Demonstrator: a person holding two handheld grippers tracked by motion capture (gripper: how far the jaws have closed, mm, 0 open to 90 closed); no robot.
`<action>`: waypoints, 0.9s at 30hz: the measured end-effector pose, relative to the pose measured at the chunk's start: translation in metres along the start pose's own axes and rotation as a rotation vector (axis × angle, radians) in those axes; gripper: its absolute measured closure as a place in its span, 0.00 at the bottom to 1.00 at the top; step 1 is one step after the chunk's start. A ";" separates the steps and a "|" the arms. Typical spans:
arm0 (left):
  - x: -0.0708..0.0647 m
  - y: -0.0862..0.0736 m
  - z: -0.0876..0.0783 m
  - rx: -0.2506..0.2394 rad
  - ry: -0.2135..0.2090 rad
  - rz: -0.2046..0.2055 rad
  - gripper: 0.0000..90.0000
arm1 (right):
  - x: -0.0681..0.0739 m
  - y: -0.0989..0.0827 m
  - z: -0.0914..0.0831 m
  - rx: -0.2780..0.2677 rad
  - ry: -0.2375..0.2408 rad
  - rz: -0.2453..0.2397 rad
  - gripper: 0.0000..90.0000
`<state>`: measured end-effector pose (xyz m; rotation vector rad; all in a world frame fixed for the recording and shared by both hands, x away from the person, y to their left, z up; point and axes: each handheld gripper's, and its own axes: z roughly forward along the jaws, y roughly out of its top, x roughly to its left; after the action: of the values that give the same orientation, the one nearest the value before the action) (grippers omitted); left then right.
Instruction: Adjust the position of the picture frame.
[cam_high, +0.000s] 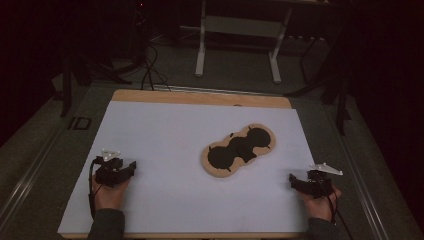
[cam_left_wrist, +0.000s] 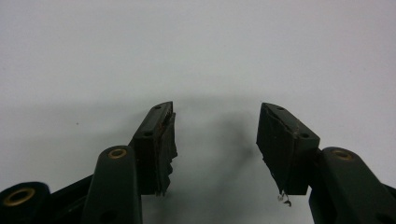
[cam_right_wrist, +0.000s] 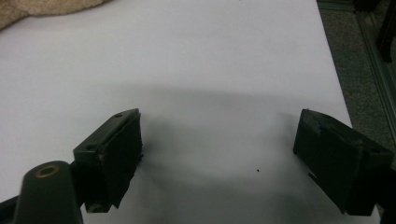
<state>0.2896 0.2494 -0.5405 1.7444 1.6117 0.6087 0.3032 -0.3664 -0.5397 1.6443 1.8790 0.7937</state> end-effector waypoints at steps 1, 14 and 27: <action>0.000 0.000 -0.001 -0.009 -0.003 0.002 0.52 | 0.001 0.000 -0.001 -0.003 -0.007 0.001 0.19; -0.007 0.000 -0.009 -0.037 0.009 0.073 0.54 | 0.013 0.010 -0.018 -0.116 0.056 -0.007 0.54; -0.009 -0.001 -0.012 -0.022 -0.010 0.121 0.67 | 0.031 0.034 -0.016 -0.134 0.163 -0.078 0.97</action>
<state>0.2792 0.2428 -0.5330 1.8357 1.4956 0.6714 0.3112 -0.3339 -0.5041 1.4541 1.9410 1.0236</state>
